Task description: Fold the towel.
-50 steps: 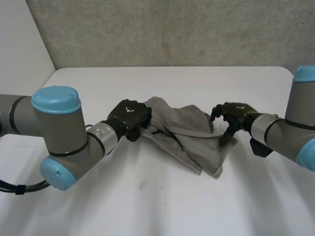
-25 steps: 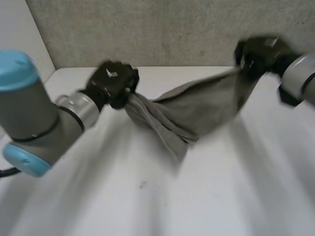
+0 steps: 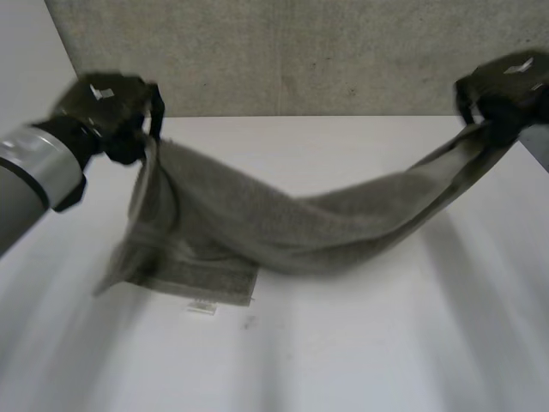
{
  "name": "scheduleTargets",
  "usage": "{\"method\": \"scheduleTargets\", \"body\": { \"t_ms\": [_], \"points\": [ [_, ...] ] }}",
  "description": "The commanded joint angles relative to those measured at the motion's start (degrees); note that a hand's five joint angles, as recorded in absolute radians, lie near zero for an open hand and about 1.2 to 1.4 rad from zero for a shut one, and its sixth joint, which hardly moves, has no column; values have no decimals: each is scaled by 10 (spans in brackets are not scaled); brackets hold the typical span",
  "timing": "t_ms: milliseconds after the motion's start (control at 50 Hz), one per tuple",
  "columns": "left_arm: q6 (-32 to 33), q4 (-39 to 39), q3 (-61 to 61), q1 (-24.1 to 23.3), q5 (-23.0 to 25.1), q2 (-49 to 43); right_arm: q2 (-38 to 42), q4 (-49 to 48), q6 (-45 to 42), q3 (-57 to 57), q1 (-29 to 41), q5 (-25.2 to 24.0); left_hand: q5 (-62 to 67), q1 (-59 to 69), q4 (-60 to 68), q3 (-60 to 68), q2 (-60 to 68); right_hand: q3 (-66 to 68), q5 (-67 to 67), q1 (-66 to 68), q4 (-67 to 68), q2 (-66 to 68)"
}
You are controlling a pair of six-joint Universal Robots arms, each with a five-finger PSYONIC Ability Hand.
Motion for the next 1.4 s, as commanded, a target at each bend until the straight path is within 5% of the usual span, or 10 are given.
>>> {"method": "scheduleTargets", "body": {
  "t_ms": [20,160,400,820,1080,1280,1300,1320,1360,1400],
  "points": [
    [4,4,93,0,-4,-146,149,-14,-3,-127,70,39,117,122,102,104,105,40,31,33,32,40],
    [-8,5,331,0,-13,-208,247,-130,129,-381,89,92,117,122,102,104,105,40,31,33,32,40],
    [-57,0,422,-6,-30,-168,199,-182,244,-346,83,90,117,122,102,104,105,40,31,33,32,40],
    [-43,110,-141,-55,80,-143,205,-114,-80,96,36,56,117,122,102,104,105,40,31,33,32,40],
    [-41,120,-178,-133,72,-103,152,-118,-94,178,-20,50,117,122,102,104,105,40,31,33,32,40],
    [-32,115,-185,-132,71,-93,91,-47,-256,253,-73,63,117,122,102,104,105,40,31,33,32,40],
    [-26,115,-184,-131,70,-93,83,-38,-258,253,-75,57,117,122,102,104,105,-199,-208,-206,-207,-199],
    [-26,115,-184,-131,70,-93,83,-38,-258,253,-75,57,117,122,102,104,105,-201,-211,-208,-210,-202],
    [-11,116,-184,-125,70,-92,67,-47,-244,249,-71,54,117,122,102,104,105,-660,-669,-667,-668,-660],
    [-7,116,-184,-125,70,-90,63,-61,-229,243,-70,53,117,122,102,104,105,-660,-669,-667,-668,-660]
  ]
}}
